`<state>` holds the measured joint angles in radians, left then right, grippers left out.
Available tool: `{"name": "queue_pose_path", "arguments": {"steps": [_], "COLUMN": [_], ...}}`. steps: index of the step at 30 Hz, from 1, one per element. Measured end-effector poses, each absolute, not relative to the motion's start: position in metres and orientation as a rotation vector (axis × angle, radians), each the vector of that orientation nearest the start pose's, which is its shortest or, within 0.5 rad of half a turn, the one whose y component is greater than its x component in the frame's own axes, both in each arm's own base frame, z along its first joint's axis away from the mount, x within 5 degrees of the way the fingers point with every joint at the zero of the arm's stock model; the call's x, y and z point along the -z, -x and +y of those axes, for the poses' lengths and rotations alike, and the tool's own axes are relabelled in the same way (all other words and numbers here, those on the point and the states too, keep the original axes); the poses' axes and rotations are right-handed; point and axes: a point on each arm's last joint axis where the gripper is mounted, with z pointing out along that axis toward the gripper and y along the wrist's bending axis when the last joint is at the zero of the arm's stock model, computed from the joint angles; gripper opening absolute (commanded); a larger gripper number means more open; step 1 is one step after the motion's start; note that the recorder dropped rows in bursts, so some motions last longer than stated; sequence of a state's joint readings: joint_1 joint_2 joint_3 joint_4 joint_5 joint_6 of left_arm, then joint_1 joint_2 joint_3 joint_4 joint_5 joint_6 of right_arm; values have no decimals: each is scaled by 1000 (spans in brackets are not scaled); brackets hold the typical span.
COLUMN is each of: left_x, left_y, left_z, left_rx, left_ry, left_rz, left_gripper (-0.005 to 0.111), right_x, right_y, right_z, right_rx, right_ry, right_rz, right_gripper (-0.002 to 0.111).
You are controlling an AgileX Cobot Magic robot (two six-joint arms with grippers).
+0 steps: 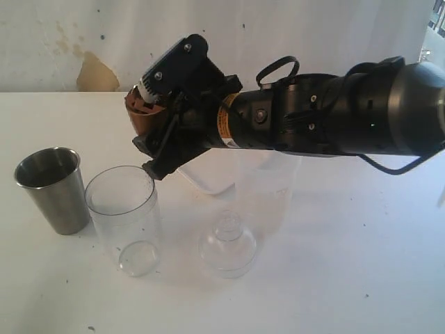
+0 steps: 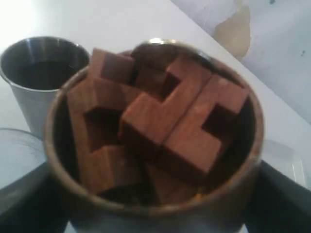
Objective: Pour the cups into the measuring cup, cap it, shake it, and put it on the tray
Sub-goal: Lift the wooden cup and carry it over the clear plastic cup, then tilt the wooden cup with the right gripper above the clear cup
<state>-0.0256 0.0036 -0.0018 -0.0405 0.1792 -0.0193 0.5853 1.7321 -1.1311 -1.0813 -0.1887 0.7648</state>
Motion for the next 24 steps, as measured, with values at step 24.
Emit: {"name": "queue_pose_path", "arguments": {"steps": [24], "left_x": [-197], "left_y": [-56], "left_z": [-2], "left_rx": [70], "left_ry": [22], "left_rz": [1665], "left_gripper": [1], "right_x": [-260], "right_y": [-323], "right_z": [233], "right_rx": [-61], "right_ry": [1301], "right_rz": [1479], "right_gripper": [0]}}
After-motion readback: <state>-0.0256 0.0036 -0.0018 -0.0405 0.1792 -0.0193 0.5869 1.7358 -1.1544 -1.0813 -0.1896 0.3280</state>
